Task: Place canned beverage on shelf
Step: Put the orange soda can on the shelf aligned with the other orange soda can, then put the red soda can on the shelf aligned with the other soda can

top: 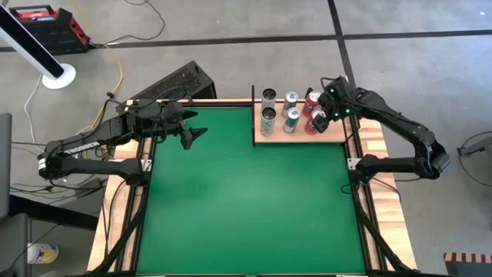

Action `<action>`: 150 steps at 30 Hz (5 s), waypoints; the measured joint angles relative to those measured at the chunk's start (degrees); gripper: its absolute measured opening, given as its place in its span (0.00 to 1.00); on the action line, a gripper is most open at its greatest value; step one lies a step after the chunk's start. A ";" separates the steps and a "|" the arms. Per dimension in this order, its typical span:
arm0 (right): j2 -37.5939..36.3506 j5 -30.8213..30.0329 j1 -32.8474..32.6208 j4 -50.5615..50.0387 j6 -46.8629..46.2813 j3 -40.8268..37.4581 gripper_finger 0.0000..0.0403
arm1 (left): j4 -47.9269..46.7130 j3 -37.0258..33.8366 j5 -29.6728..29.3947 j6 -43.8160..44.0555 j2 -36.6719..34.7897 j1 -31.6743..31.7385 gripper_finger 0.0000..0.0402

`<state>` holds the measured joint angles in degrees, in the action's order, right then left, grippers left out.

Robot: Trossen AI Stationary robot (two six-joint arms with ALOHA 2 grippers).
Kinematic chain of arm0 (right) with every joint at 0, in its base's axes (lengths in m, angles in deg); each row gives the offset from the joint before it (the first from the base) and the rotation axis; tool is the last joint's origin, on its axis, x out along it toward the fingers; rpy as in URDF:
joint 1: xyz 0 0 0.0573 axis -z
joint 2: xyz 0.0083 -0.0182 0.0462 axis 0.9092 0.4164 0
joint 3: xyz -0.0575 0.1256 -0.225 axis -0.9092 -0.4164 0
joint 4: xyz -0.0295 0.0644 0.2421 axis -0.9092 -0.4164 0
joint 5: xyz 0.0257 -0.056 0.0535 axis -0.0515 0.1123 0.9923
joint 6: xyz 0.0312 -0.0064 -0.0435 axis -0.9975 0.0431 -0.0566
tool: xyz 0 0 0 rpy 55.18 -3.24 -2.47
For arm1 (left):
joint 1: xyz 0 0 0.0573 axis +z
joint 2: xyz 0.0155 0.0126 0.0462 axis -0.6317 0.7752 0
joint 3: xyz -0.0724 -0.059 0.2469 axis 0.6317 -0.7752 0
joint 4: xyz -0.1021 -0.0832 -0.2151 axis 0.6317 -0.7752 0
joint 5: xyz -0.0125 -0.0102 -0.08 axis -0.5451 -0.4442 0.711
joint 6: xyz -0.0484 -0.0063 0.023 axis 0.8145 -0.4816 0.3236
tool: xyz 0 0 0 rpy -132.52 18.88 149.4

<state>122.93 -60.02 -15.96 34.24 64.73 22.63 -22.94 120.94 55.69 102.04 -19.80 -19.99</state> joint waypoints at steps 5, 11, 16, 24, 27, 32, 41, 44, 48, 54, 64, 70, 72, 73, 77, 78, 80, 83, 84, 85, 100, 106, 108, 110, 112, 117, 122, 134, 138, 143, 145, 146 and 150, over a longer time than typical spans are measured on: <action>-0.02 0.00 -1.51 -0.07 -0.25 0.00 0.76 | 0.00 0.00 0.00 0.00 0.00 0.01 0.94; -0.04 0.07 -2.42 -0.59 -0.25 0.02 0.76 | -0.01 0.00 0.19 0.00 0.00 0.02 0.94; -0.04 0.02 -2.49 -1.12 0.04 0.02 0.76 | -0.02 0.00 0.21 0.11 0.00 0.02 0.94; -0.07 -1.65 -2.49 -3.13 2.41 0.07 0.76 | -0.11 0.00 0.24 0.63 0.00 0.02 0.94; -0.07 -1.96 -2.49 -3.13 2.57 0.07 0.76 | -0.15 0.00 0.24 0.76 0.00 0.06 0.94; -0.04 -2.54 -2.48 -3.07 2.59 0.06 0.76 | -0.17 0.00 0.24 0.90 0.00 0.07 0.94; -0.03 -3.97 -2.45 -2.06 2.28 0.00 0.76 | -0.17 0.00 0.24 0.83 0.00 0.07 0.94; -0.02 -4.35 -2.42 -1.97 2.19 0.00 0.76 | -0.18 0.00 0.24 0.79 0.00 0.07 0.94; -0.02 -4.37 -2.42 -1.99 2.22 0.00 0.76 | -0.17 0.00 0.24 0.75 0.00 0.06 0.94; 0.00 -4.28 -2.42 -2.26 2.37 0.00 0.79 | -0.20 0.00 0.24 0.74 0.00 0.04 0.94; 0.07 -3.96 -2.42 -2.51 2.94 -0.09 0.85 | -0.20 0.00 0.28 0.72 0.00 0.00 0.94; 0.03 -3.81 -2.42 -2.24 2.88 -0.09 0.85 | -0.22 0.00 0.29 0.70 0.00 0.00 0.94; -0.02 -3.72 -2.42 -1.95 2.87 -0.11 0.85 | -0.21 0.00 0.29 0.70 0.00 0.00 0.94; -0.02 -3.69 -2.42 -1.70 2.83 -0.11 0.85 | -0.22 0.00 0.28 0.70 0.00 0.00 0.94; -0.02 -3.69 -2.42 -0.71 2.63 -0.13 0.85 | -0.22 0.00 0.28 0.68 0.00 0.00 0.94; -0.02 -3.69 -2.42 -0.21 2.63 -0.13 0.85 | -0.22 0.00 0.28 0.68 0.00 0.00 0.94; -0.04 -3.69 -2.42 1.02 2.46 -0.13 0.85 | -0.22 0.00 0.28 0.52 0.00 0.00 0.94; -0.04 -3.67 -2.42 1.61 2.37 -0.13 0.85 | -0.22 0.00 0.27 0.22 0.00 0.02 0.94; -0.04 -3.65 -2.42 1.60 2.39 -0.13 0.85 | -0.22 0.00 0.28 0.20 0.00 0.02 0.94; -0.04 -3.58 -2.42 1.49 2.41 -0.13 0.85 | -0.22 0.00 0.28 0.20 0.00 0.02 0.94; -0.04 -3.56 -2.48 4.29 2.61 3.84 0.85 | -0.22 0.00 0.08 -0.28 0.00 0.02 0.94; -0.11 -0.20 -2.76 3.37 0.98 12.12 0.85 | -0.44 0.00 -3.02 0.10 0.00 0.06 0.94; -0.11 3.58 -3.82 3.38 -1.04 14.37 0.85 | -0.73 0.00 -6.96 1.63 0.35 0.84 0.94; -0.14 7.06 -5.67 3.45 -2.89 15.97 0.85 | -1.28 0.00 -9.12 3.50 0.71 3.60 0.94; -0.15 9.18 -8.50 3.45 -4.45 16.82 0.85 | -2.55 0.43 -8.41 4.72 1.67 8.52 0.92; -0.13 9.18 -16.64 3.43 -7.37 17.03 0.85 | -9.52 3.11 -2.34 3.04 7.76 20.53 0.89; -0.13 7.29 -23.20 3.72 -10.73 17.03 0.83 | -16.43 5.96 -2.03 4.06 17.37 28.61 0.88; -0.11 2.94 -29.27 3.48 -13.46 17.03 0.83 | -25.37 13.97 -15.64 1.33 32.29 32.26 0.88; -0.11 2.94 -30.13 3.43 -13.50 17.03 0.82 | -27.92 13.72 -15.82 1.38 34.10 34.25 0.88; -0.11 2.93 -31.20 3.41 -13.73 17.03 0.82 | -28.16 11.58 -11.25 1.77 34.93 38.16 0.88; -0.11 2.94 -31.46 3.41 -13.74 17.03 0.82 | -27.48 10.24 -8.15 1.30 34.94 39.04 0.88; -0.11 2.93 -31.45 3.41 -13.74 17.03 0.82 | -27.04 9.62 -7.51 1.14 35.01 39.26 0.88; -0.11 2.94 -31.43 3.43 -13.72 17.03 0.82 | -25.15 7.40 -7.22 0.60 34.99 39.43 0.88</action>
<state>122.82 -57.08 -47.39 37.67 51.01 39.66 -48.09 128.34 48.47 102.64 15.20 19.43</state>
